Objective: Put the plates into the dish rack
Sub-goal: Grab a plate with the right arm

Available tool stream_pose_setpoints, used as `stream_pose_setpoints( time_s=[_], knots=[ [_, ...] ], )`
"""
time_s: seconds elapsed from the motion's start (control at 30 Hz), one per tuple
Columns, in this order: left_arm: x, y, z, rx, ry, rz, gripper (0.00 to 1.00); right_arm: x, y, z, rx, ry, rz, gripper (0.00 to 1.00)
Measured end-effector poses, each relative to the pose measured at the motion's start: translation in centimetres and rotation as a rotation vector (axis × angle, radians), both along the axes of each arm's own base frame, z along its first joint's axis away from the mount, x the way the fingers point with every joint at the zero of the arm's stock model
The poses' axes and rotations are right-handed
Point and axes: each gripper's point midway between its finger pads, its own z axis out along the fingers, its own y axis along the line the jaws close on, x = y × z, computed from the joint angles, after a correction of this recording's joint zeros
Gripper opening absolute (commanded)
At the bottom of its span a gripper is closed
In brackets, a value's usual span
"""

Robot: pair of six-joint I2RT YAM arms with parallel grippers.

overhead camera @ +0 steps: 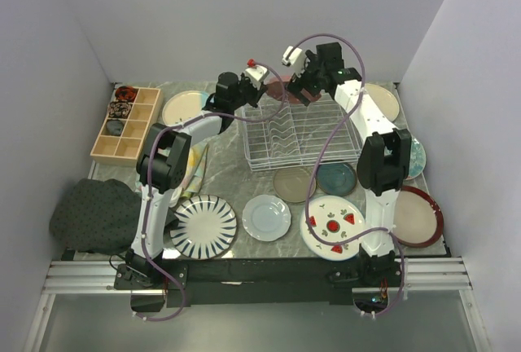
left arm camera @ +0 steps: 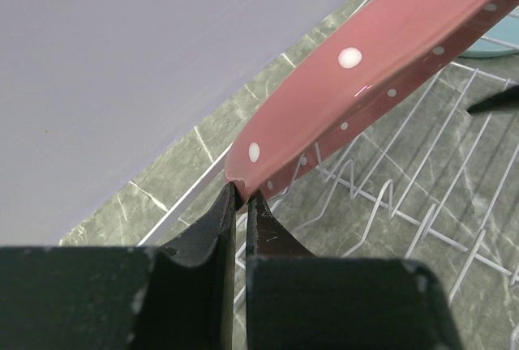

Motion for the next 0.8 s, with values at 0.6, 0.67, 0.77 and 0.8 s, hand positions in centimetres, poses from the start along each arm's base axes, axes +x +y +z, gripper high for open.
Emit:
stream_pose_setpoints(
  time_s=[0.6,0.67,0.77,0.8],
  knots=[
    [0.2,0.4,0.6,-0.058,0.020,-0.006,0.25,1.4,0.0,-0.7,-0.124,-0.092,0.123,0.00],
    [0.1,0.4,0.9,-0.075,0.021,-0.016,0.38,1.4,0.0,-0.6,-0.124,-0.099,0.127,0.00],
    [-0.3,0.6,1.3,-0.104,0.034,-0.027,0.48,1.5,-0.1,-0.4,-0.122,-0.108,0.127,0.00],
    [-0.5,0.8,1.5,-0.116,0.041,-0.030,0.50,1.5,-0.3,-0.3,-0.121,-0.108,0.125,0.00]
  ],
)
